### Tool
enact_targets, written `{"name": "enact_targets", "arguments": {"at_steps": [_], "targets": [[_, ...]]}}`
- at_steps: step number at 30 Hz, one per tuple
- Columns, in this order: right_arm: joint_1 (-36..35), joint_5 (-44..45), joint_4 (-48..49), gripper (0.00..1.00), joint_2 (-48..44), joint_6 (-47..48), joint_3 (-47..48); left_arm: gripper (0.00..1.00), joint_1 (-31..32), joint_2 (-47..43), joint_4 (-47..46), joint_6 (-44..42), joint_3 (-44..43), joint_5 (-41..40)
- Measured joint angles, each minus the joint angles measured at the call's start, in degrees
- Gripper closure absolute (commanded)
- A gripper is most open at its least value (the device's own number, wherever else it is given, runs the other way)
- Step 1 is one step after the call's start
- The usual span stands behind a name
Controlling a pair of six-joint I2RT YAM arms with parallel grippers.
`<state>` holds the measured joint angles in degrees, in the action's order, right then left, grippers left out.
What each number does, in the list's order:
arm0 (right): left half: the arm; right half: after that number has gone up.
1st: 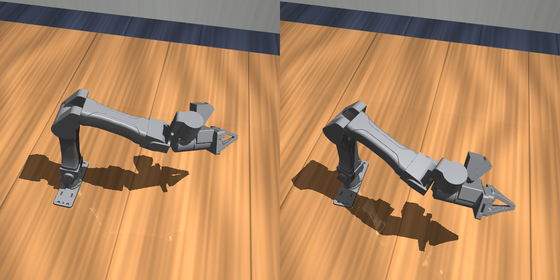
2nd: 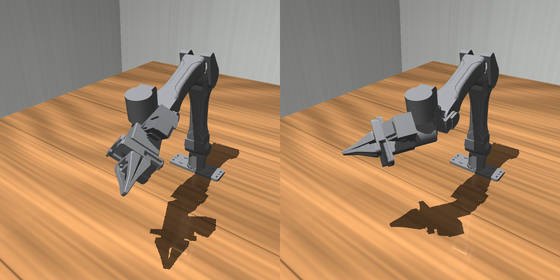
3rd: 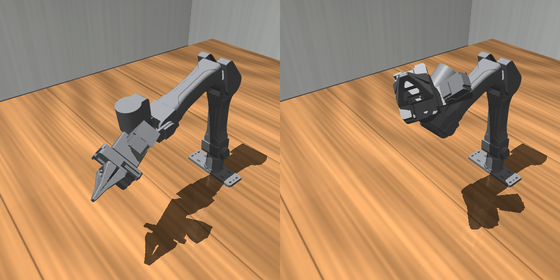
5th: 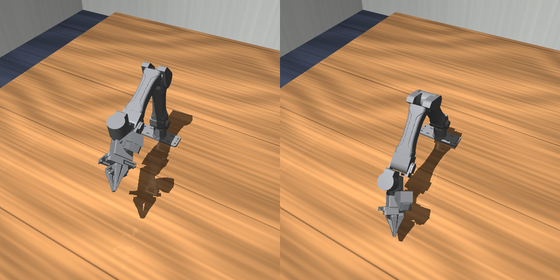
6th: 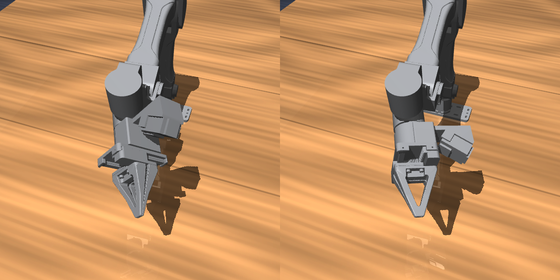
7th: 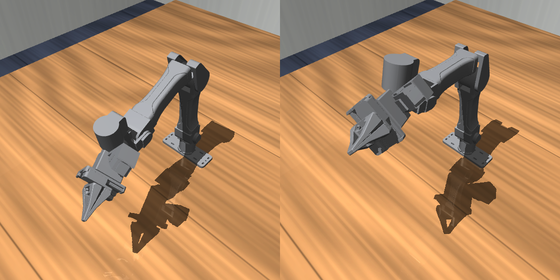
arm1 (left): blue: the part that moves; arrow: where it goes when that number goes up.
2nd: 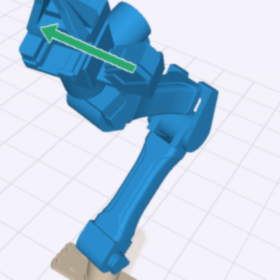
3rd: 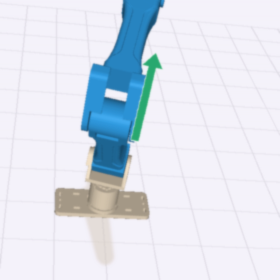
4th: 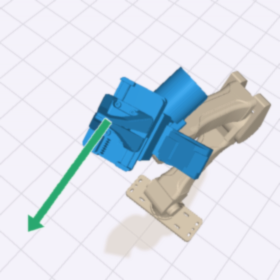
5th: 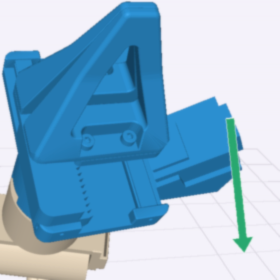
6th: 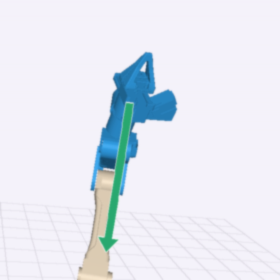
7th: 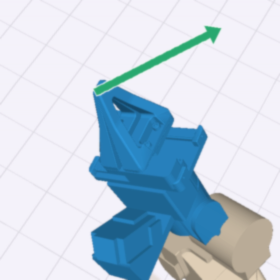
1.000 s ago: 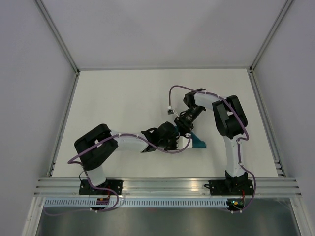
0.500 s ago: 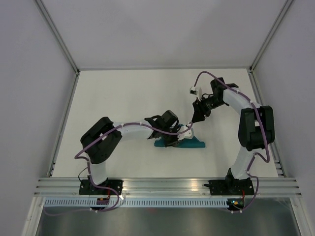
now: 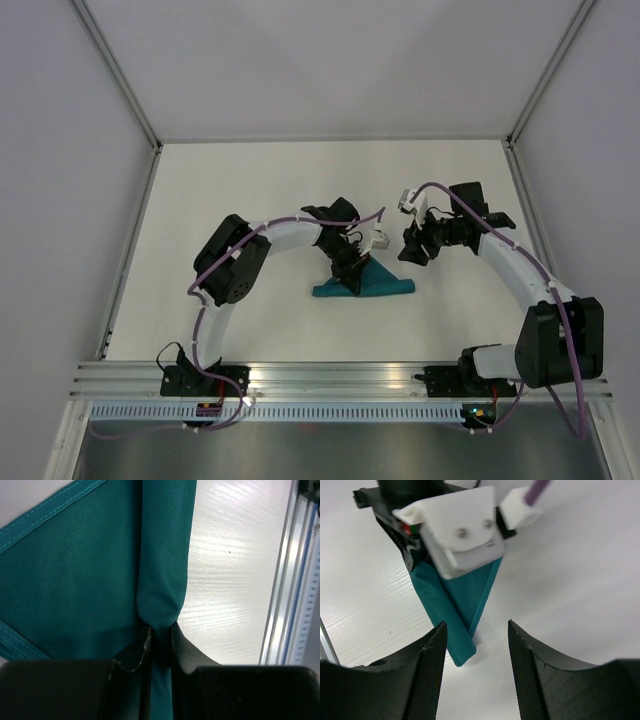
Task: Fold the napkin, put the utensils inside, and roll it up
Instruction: Roll the napkin at the center of the board.
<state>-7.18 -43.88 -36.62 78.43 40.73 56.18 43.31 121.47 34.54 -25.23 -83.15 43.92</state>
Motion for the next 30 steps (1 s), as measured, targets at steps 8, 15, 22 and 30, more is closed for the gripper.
{"name": "enact_targets", "arguments": {"at_steps": [8, 15, 22, 30], "targets": [[-19.3, 14.9, 11.6, 0.41, -7.7, 0.7, -10.4, 0.97, -3.1, 6.5, 9.1, 2.3, -7.3, 6.3], [-32.8, 27.3, 19.5, 0.40, -2.2, 2.5, -15.4, 0.97, -4.4, 9.9, 14.2, 3.5, -11.1, 9.1], [-38.1, 34.2, 25.5, 0.40, 2.7, 4.1, -17.4, 0.96, -5.3, 11.1, 17.6, 3.6, -11.8, 10.1], [-39.6, 36.8, 28.1, 0.46, 5.2, 5.0, -17.6, 0.91, -5.7, 12.2, 20.2, 3.5, -12.6, 11.0]]}}
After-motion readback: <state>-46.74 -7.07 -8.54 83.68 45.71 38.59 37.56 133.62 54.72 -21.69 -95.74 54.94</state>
